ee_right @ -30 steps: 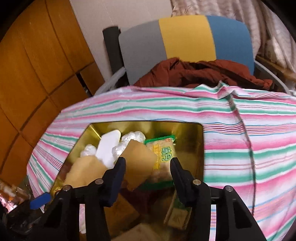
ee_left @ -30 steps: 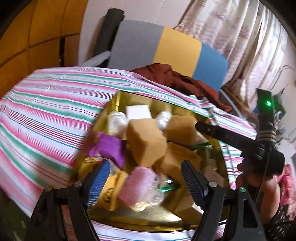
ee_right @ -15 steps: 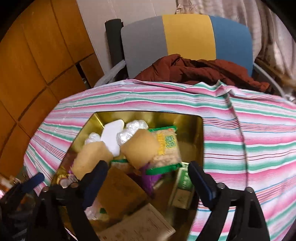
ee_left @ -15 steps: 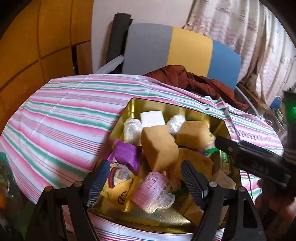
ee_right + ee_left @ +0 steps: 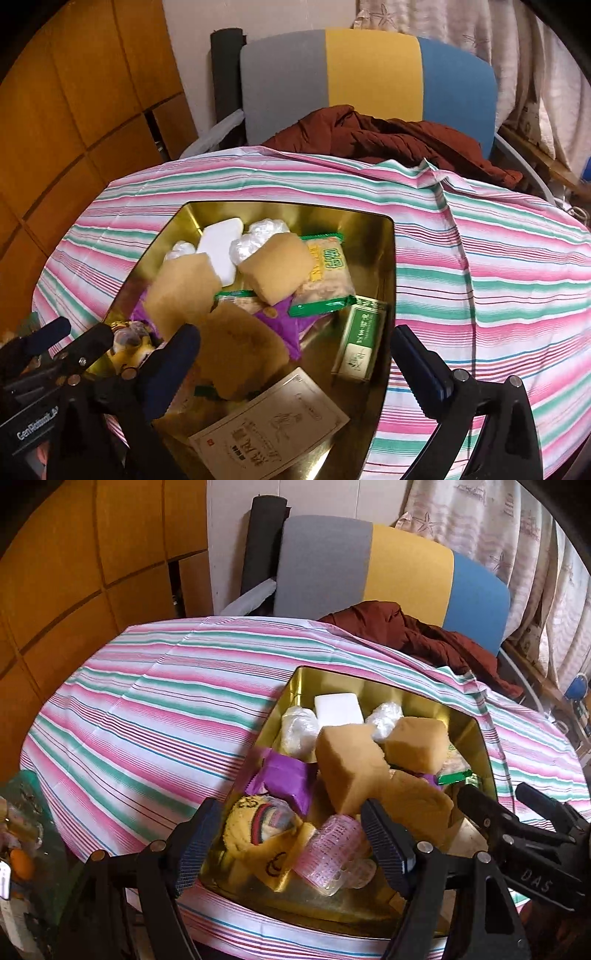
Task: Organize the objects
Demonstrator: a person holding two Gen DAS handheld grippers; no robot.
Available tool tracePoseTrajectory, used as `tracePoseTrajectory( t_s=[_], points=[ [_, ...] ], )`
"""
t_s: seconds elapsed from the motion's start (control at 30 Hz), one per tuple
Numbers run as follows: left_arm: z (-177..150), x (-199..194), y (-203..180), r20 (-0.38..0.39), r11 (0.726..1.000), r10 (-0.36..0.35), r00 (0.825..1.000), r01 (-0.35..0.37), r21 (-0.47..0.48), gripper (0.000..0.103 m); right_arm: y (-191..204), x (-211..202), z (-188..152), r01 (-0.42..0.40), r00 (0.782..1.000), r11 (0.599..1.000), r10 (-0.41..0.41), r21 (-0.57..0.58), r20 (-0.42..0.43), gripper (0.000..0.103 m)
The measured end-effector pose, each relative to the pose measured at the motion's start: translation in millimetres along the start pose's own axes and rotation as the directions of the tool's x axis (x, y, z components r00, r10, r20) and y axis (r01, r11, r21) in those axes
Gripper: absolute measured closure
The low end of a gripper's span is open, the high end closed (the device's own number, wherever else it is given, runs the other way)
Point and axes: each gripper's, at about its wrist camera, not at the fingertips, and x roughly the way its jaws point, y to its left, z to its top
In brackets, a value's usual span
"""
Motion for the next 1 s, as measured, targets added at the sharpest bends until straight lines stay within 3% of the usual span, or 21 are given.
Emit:
tracePoseTrajectory(
  t_s=[0.2, 0.37, 0.57, 1.0],
  points=[
    [2, -2, -8, 0.001, 0.996, 0.057, 0.998, -0.057, 0.065, 0.023, -3, -2, 3, 0.016, 1.0, 0.998, -0.015, 0.055, -0.011, 0.0],
    [5, -1, -14, -0.015, 0.994, 0.057, 0.998, -0.056, 0.095, 0.023, -2, -4, 5, 0.039, 0.999, 0.996, -0.037, 0.078, -0.033, 0.0],
    [6, 0, -11, -0.042, 0.993, 0.105, 0.994, -0.103, 0.061, 0.024, -7, -1, 4, 0.058, 0.996, 0.994, -0.052, 0.093, -0.067, 0.0],
    [8, -2, -8, -0.048, 0.995, 0.091, 0.995, -0.089, 0.047, 0.031, -4, 5, 0, 0.107, 0.991, 0.993, -0.103, 0.053, -0.08, 0.0]
  ],
)
